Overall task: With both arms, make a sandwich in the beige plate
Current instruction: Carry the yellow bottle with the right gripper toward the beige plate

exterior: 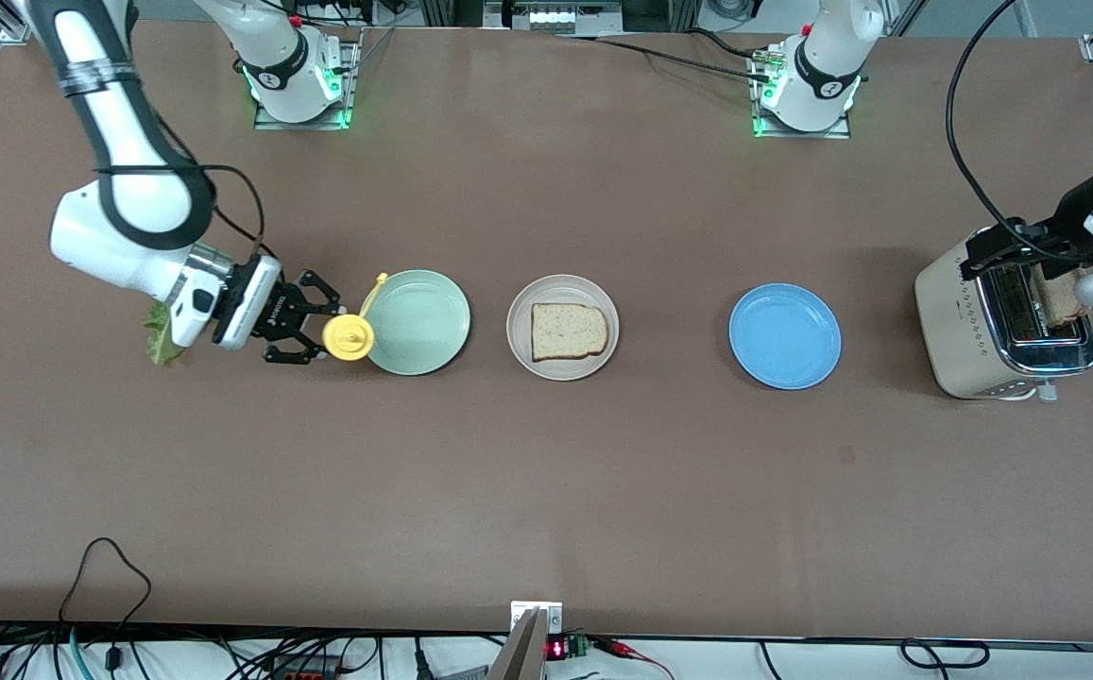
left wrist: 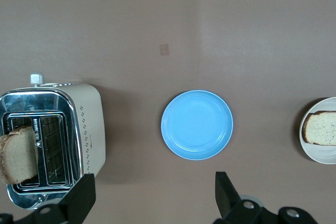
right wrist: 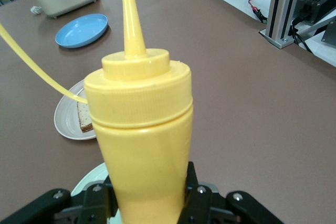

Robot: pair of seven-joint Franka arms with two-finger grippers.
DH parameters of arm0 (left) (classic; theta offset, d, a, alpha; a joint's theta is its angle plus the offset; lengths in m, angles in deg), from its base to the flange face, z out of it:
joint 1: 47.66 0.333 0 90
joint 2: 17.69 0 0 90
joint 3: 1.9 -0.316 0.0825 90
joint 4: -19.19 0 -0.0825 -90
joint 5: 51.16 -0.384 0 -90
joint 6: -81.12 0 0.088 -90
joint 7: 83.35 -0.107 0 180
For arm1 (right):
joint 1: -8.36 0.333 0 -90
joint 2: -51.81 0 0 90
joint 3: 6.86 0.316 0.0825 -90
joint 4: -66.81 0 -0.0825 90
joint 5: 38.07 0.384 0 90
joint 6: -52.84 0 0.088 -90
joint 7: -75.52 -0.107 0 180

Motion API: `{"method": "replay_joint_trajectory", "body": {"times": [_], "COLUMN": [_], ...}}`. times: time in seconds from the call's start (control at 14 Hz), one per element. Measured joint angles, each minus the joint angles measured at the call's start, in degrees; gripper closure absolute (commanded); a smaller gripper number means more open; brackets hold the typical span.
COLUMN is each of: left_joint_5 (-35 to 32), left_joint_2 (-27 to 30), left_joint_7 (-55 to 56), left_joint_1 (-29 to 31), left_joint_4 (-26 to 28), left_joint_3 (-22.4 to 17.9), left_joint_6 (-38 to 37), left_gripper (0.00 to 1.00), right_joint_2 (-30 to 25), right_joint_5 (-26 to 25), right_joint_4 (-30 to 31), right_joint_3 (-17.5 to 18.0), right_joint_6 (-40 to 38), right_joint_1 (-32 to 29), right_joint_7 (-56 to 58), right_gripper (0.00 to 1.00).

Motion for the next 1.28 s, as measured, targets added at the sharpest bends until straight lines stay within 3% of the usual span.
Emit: {"method": "replay_joint_trajectory", "body": {"times": [0.14,0.5,0.85,1.28], "left_joint_5": [0.0,0.0,0.0,0.0], "left_joint_2": [0.0,0.2,0.4,0.4], "left_joint_7": [0.0,0.0,0.0,0.0], "left_joint_1": [0.0,0.0,0.2,0.0], "left_joint_4": [0.0,0.0,-0.1,-0.1], "left_joint_3": [0.3,0.6,0.6,0.7], "left_joint_6": [0.0,0.1,0.1,0.1], "left_gripper": [0.0,0.0,0.0,0.0], "right_joint_2": [-0.4,-1.7,-2.1,-0.7], "right_joint_5": [-6.5,-28.2,-42.7,-56.5], "right_joint_4": [0.0,-0.3,-0.9,-1.1], "right_joint_3": [0.0,0.1,0.2,0.2], "right_joint_6": [3.1,5.3,5.4,5.4], "right_joint_1": [2.9,9.1,14.3,19.9], "right_joint_7": [-6.4,-30.0,-47.6,-62.9], "right_gripper": [0.97,0.97,0.97,0.97]}}
